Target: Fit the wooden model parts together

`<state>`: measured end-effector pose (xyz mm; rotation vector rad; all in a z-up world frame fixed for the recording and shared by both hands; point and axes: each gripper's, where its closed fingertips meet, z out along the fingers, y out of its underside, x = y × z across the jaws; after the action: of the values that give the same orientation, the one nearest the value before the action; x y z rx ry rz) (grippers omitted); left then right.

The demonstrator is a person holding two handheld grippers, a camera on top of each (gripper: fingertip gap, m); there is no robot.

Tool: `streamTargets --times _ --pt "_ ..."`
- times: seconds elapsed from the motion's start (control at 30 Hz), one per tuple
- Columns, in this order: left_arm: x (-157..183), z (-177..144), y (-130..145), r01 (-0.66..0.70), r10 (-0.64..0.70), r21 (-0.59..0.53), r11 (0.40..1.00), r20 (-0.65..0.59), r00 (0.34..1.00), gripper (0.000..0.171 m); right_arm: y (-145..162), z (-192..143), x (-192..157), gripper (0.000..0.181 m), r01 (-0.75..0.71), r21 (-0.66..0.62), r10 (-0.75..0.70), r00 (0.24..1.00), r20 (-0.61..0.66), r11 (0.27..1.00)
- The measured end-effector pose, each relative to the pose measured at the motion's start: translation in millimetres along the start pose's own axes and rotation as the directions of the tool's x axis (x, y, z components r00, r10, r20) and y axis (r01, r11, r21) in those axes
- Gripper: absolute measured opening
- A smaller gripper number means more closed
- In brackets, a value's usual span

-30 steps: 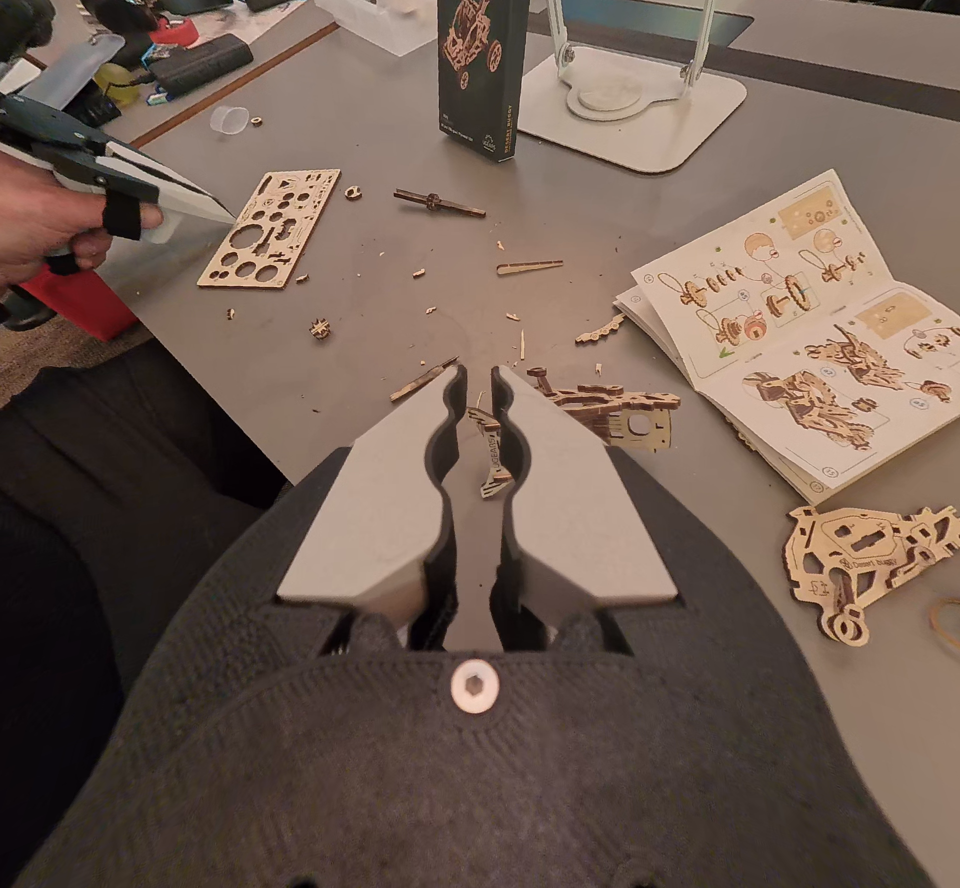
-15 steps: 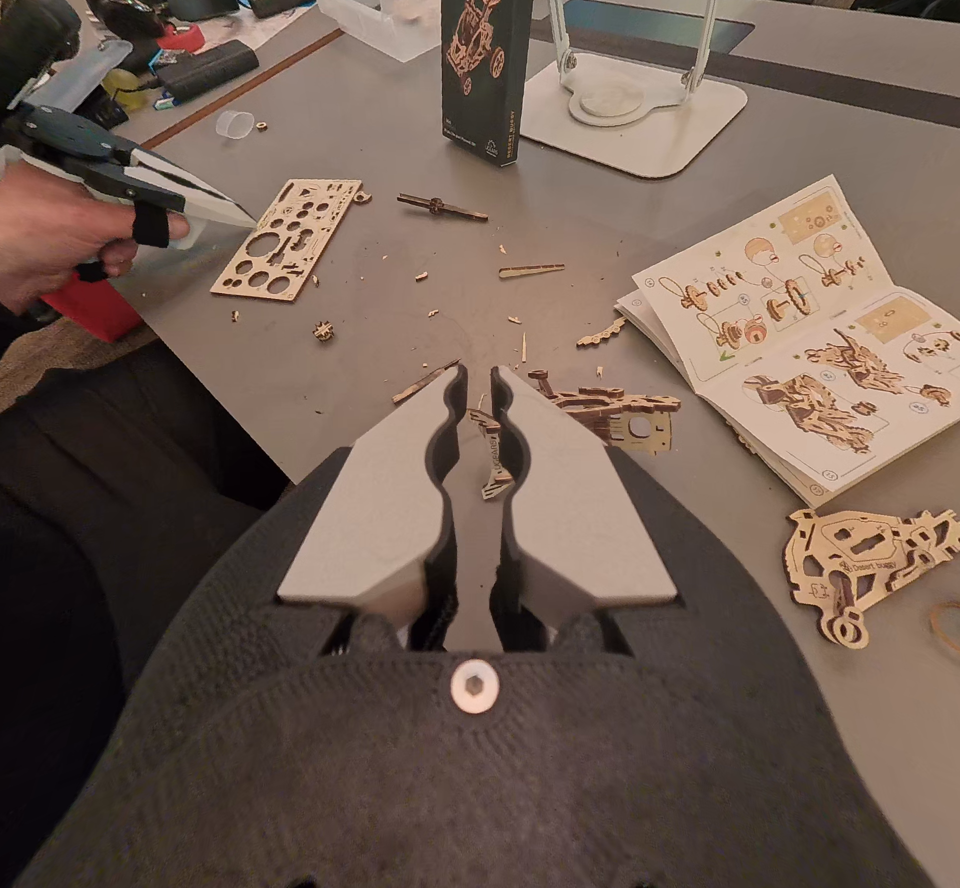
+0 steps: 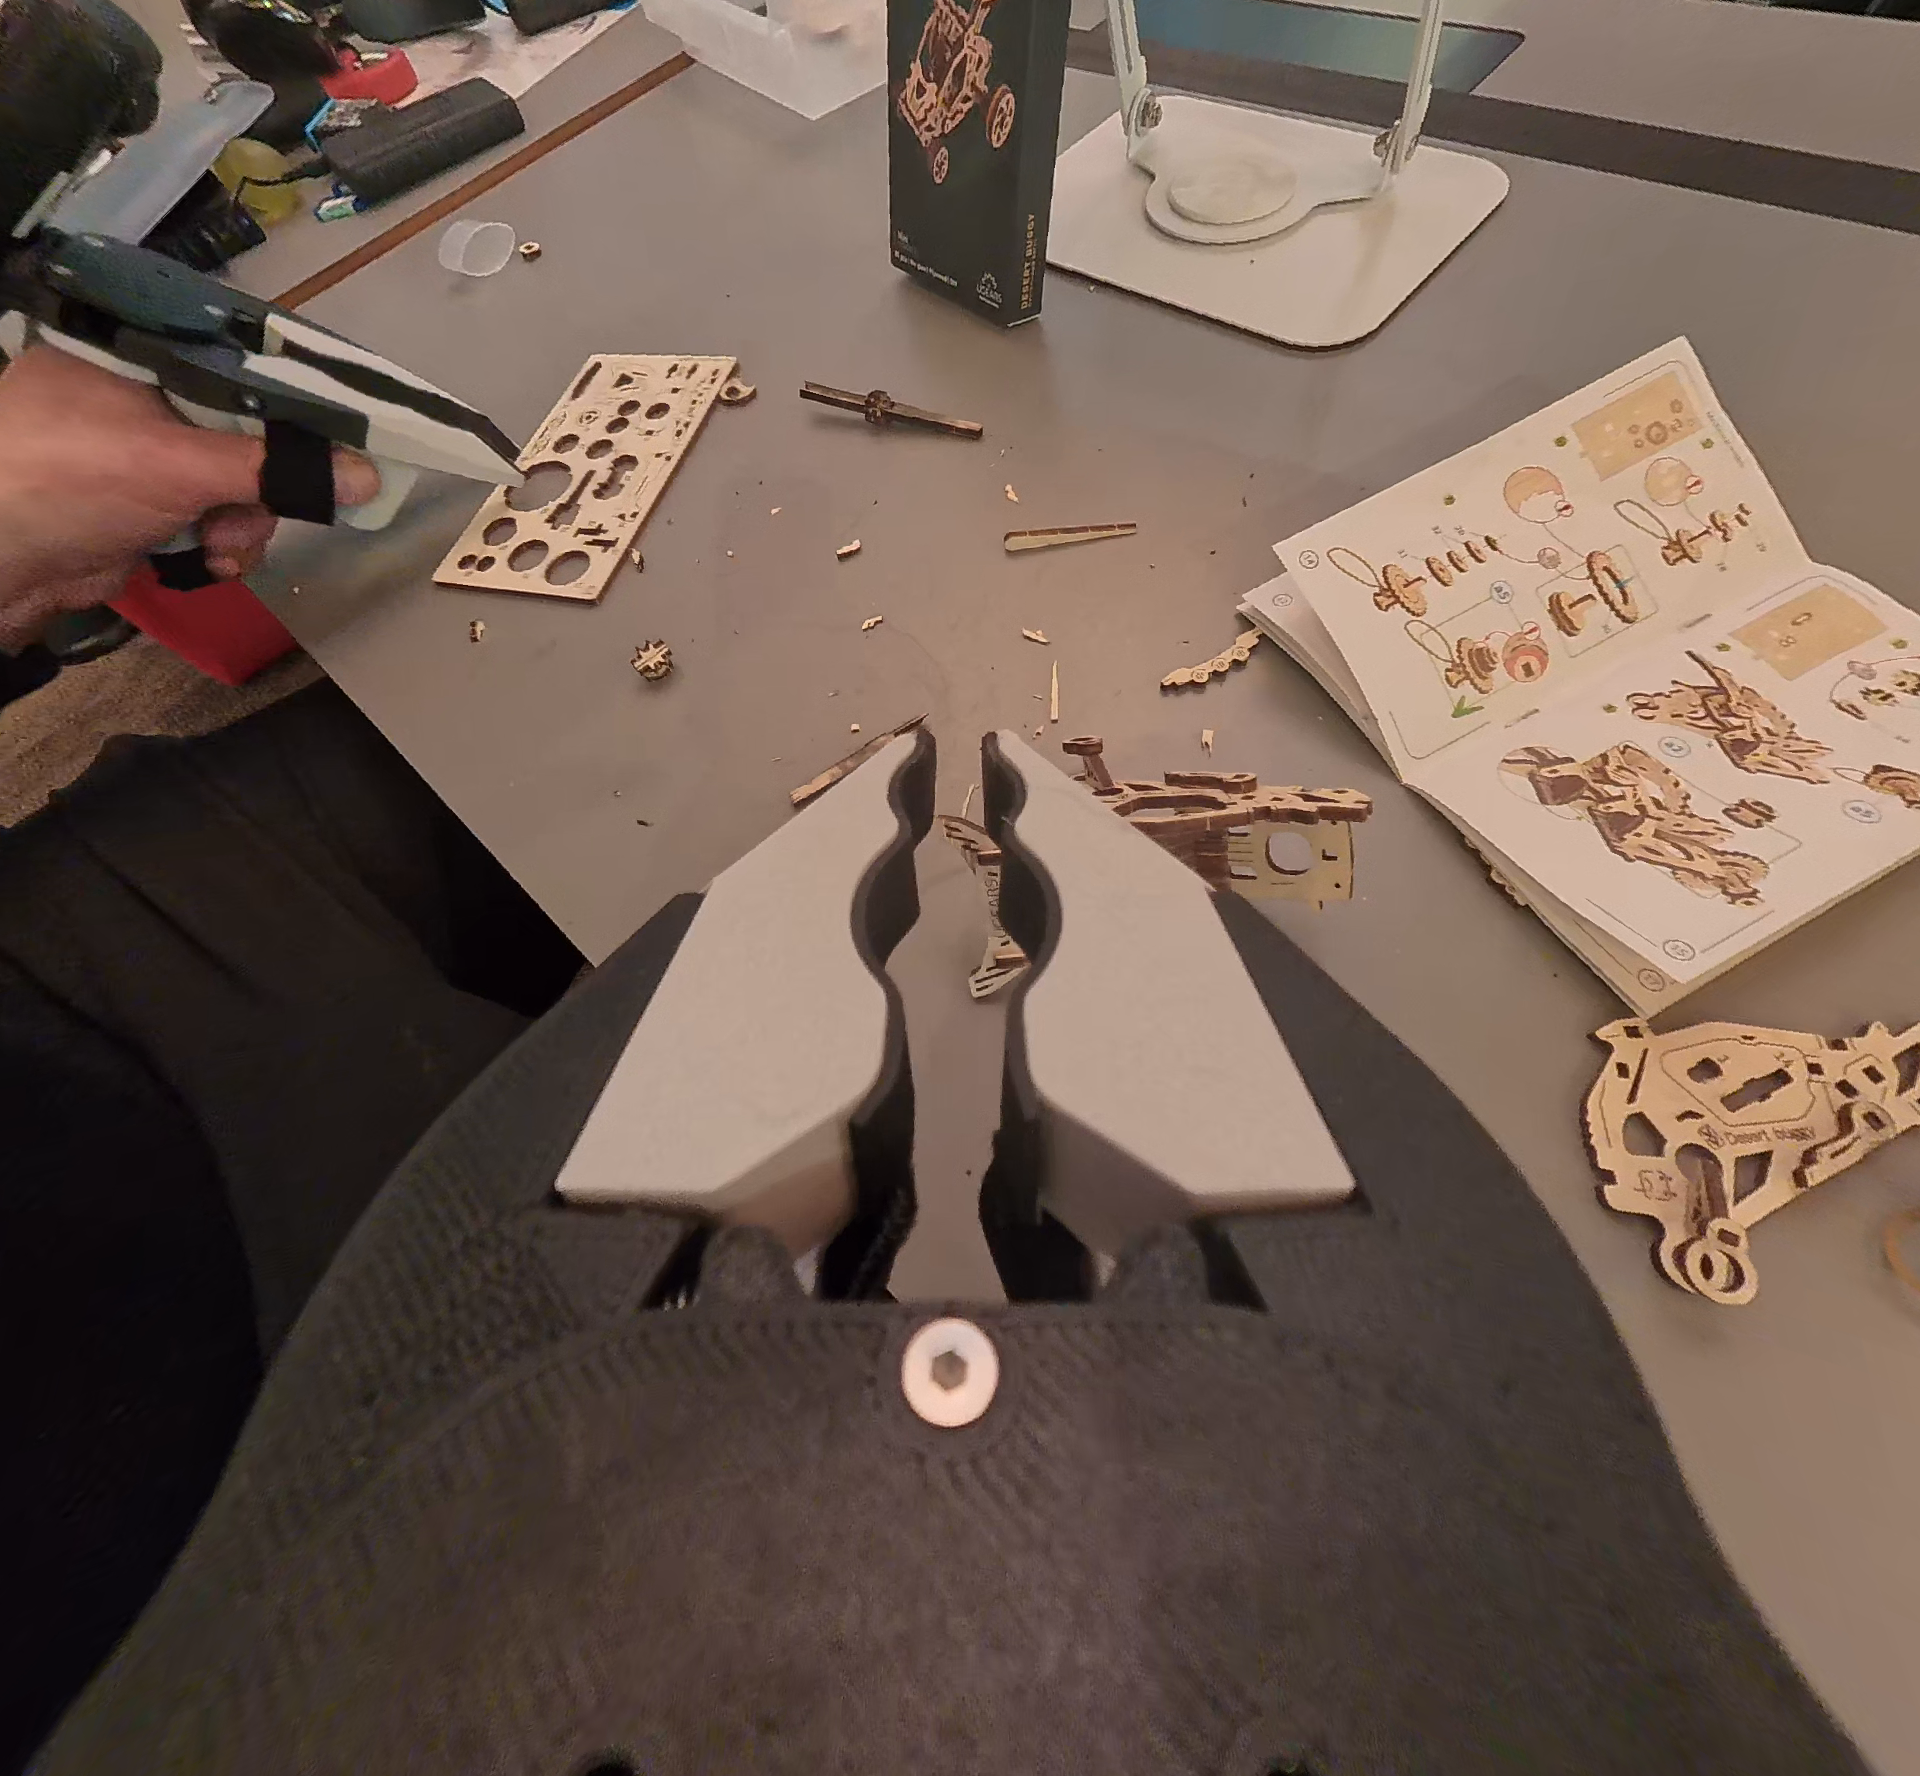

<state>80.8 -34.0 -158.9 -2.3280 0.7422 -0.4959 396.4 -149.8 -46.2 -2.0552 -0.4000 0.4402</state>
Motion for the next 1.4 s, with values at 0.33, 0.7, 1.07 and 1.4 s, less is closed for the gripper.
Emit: streamTargets --times 0.33,0.7,1.07,1.4 --pt "0 5 -5 -0.11 0.107 0.029 0.994 0.071 0.992 0.005 -2 -1 -2 0.005 0.015 0.004 -0.015 1.0 -0.004 1.0" --pt "-4 -11 -27 -0.233 0.216 0.119 0.965 0.141 0.966 0.004 -4 -1 -3 0.005 0.027 -0.001 -0.027 1.0 -0.016 1.0" --pt "6 -7 -26 -0.192 0.187 0.128 0.973 0.052 0.981 0.0 -5 -1 -9 0.007 0.03 -0.004 -0.03 1.0 -0.003 1.0" --pt "8 -1 -46 -0.157 0.159 0.123 0.98 -0.005 0.987 0.018 -2 6 -35 0.01 0.051 -0.03 -0.047 0.992 0.12 0.998"
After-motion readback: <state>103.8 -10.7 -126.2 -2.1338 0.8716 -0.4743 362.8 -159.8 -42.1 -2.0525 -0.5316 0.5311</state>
